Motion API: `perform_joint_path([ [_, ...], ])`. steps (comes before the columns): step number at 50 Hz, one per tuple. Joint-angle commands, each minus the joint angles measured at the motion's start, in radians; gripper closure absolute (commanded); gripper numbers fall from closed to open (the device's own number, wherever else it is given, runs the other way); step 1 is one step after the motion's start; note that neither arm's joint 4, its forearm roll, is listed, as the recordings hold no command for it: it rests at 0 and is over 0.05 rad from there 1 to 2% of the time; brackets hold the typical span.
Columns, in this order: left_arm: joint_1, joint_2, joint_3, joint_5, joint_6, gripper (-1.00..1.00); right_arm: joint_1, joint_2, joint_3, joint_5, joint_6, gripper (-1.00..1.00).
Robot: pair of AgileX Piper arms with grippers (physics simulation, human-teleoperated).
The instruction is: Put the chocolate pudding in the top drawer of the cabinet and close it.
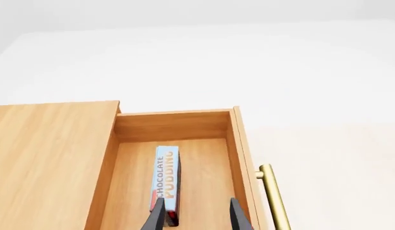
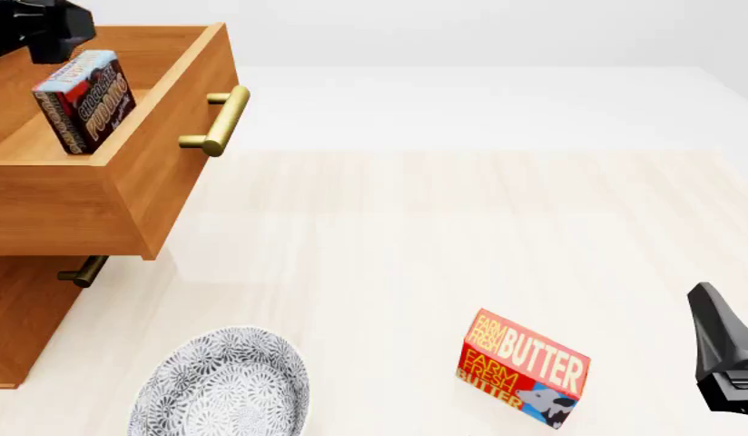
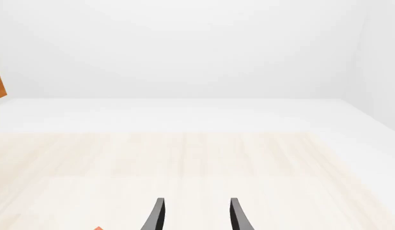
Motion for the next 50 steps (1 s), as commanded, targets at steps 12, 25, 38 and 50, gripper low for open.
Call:
perform_joint_path([
  [12,-0.12,0.024,-0.123,0.073,0.002,-1.0,0.0,0.0,0.0,0.0,0.0,-1.0],
  [25,-0.259,0.029,-0.12,0.057,-0.058,-1.0,0.0,0.0,0.0,0.0,0.0,-1.0],
  [38,-0.329,0.022,-0.123,0.044,-0.076,-1.0,0.0,0.0,0.0,0.0,0.0,-1.0],
  [50,-0.451,0.106,-0.177,0.04,-0.084,-1.0,0.0,0.0,0.0,0.0,0.0,-1.0],
])
